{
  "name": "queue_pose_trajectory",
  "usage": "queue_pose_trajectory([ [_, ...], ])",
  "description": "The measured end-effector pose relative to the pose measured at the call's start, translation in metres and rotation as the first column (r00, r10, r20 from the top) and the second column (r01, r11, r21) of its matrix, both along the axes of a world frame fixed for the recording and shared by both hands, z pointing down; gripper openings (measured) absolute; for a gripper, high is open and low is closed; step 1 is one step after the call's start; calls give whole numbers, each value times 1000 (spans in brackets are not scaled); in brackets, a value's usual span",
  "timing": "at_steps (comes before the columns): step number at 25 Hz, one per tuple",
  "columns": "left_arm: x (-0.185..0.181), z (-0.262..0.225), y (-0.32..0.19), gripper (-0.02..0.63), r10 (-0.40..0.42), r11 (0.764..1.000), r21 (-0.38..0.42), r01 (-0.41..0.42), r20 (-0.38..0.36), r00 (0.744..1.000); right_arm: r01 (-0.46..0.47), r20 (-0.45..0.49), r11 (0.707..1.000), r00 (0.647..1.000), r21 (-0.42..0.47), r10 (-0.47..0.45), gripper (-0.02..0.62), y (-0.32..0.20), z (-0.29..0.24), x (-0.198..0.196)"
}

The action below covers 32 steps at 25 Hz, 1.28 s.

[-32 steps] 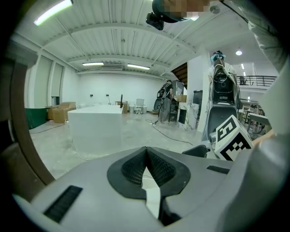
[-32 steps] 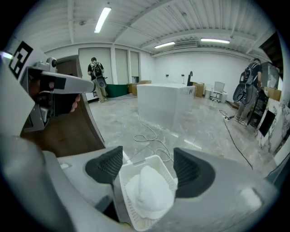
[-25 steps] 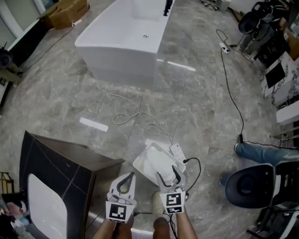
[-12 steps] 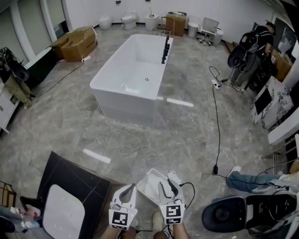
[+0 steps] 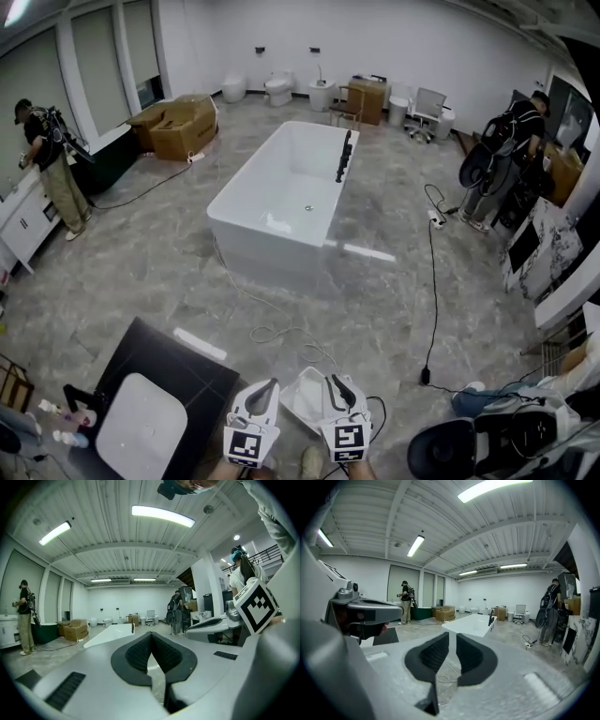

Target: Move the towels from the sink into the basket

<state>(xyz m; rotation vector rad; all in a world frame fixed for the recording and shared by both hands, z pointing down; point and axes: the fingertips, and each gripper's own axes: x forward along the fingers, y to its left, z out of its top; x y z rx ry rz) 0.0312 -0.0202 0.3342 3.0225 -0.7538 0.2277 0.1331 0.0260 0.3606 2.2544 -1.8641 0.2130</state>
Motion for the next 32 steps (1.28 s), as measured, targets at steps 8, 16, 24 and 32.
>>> queue_pose_trajectory([
  [8, -34, -26, 22, 9, -36, 993, 113, 33, 21, 999, 59, -24, 997, 998, 44, -58, 2, 26, -46, -19],
  [16, -49, -51, 42, 8, -137, 983, 126, 135, 7, 991, 183, -58, 981, 982, 70, -179, 2, 40, -75, -34],
  [24, -96, -20, 62, 9, -197, 973, 124, 194, 13, 980, 240, -67, 968, 970, 77, -235, 2, 49, -51, -75],
  [32, -95, -26, 60, 9, -219, 968, 133, 214, 18, 976, 293, -73, 952, 955, 93, -287, 0, 43, -61, -82],
])
